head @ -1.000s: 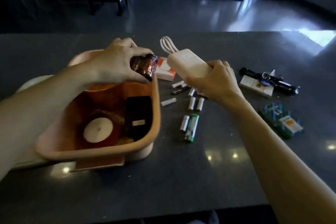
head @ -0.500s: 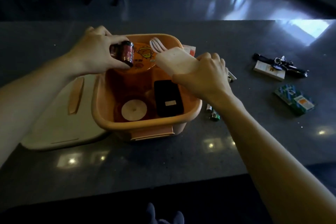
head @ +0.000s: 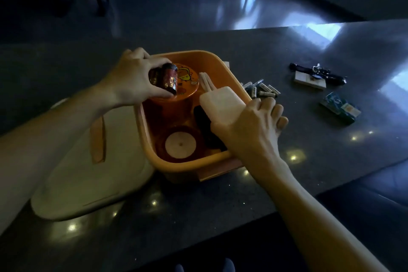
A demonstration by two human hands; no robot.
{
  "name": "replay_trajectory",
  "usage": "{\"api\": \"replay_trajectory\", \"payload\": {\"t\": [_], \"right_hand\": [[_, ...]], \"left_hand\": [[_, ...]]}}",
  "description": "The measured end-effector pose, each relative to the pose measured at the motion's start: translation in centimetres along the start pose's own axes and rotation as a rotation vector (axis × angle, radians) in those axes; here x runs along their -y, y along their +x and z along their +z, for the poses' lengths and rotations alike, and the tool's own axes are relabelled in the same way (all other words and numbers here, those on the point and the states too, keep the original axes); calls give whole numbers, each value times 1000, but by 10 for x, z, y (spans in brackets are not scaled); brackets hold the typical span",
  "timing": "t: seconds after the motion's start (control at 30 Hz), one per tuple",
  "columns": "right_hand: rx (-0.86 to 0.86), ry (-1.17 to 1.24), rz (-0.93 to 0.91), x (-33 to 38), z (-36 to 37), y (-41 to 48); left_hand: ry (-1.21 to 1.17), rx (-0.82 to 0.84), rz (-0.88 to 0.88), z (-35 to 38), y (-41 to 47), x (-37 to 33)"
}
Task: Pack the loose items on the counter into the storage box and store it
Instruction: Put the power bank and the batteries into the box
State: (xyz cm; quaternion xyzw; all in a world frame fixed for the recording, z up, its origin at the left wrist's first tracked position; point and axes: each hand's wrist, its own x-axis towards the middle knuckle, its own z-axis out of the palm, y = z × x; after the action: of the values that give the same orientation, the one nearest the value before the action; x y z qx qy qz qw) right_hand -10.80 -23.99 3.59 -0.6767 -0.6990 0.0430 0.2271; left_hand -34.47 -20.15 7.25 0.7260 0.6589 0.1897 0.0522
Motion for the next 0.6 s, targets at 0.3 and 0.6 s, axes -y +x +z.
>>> {"api": "replay_trajectory", "payload": {"t": [0.3, 0.6], "right_hand": [[171, -127, 98, 14, 0, 5], [105, 14, -145, 7, -4, 29]], "left_hand": [[-16, 60, 64, 6, -2, -8], [1, 124, 123, 4, -19, -23]]}}
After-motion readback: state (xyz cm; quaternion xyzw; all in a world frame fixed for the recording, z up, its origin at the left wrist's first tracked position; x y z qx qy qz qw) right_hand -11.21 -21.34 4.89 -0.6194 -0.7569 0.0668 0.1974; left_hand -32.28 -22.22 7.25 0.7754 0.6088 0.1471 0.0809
